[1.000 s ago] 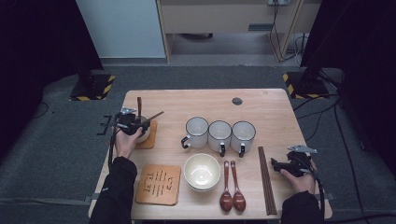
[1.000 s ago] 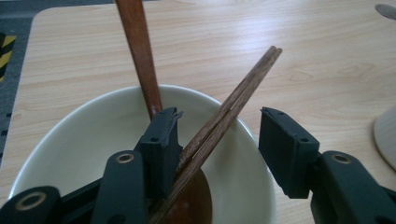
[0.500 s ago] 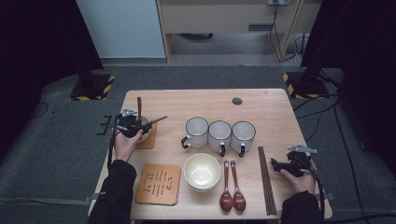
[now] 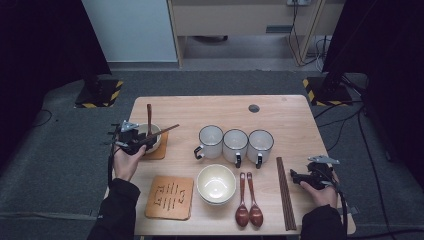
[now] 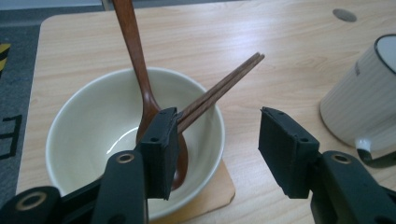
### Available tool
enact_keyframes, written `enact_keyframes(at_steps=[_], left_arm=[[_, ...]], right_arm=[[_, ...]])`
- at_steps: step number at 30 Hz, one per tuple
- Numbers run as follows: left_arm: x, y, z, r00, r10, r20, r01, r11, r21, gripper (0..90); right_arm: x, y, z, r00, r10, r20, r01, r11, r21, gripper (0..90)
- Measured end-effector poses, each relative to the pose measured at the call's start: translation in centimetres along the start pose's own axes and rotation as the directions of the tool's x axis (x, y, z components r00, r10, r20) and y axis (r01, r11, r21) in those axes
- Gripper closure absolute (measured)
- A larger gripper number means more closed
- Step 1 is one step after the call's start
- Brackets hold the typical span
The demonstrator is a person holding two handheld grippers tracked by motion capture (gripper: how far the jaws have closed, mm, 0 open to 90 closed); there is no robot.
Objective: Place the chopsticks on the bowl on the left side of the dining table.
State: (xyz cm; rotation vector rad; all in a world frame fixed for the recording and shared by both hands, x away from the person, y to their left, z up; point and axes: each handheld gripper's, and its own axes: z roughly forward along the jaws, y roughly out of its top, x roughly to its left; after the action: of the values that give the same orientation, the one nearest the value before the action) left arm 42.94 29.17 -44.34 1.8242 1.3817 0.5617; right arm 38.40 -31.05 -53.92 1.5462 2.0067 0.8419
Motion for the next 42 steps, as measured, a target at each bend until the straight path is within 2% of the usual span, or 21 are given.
enact_keyframes(at_steps=[6, 12, 22, 42], left_arm=[[0.6, -0.7, -0.6, 0.9998, -0.017, -0.014, 0.018, 0.9998, 0.013, 47.1], [1.3, -1.3, -0.9, 0.9986, -0.043, -0.032, 0.044, 0.9990, 0.004, 47.1], [1.6, -1.7, -0.3, 0.9978, -0.046, -0.047, 0.048, 0.9982, 0.038, 47.0], [2.8, -1.5, 0.7, 0.9938, -0.089, -0.066, 0.091, 0.9952, 0.034, 46.4]], right_arm=[[0.0, 0.0, 0.0, 1.0000, 0.001, 0.000, -0.001, 1.000, 0.000, 3.7], [0.0, 0.0, 0.0, 1.0000, 0.004, 0.002, -0.004, 1.000, 0.000, 3.7], [0.1, 0.0, 0.0, 1.0000, 0.004, 0.003, -0.004, 1.000, 0.000, 3.7], [0.1, 0.0, 0.0, 1.0000, 0.004, 0.003, -0.004, 1.000, 0.000, 3.7]])
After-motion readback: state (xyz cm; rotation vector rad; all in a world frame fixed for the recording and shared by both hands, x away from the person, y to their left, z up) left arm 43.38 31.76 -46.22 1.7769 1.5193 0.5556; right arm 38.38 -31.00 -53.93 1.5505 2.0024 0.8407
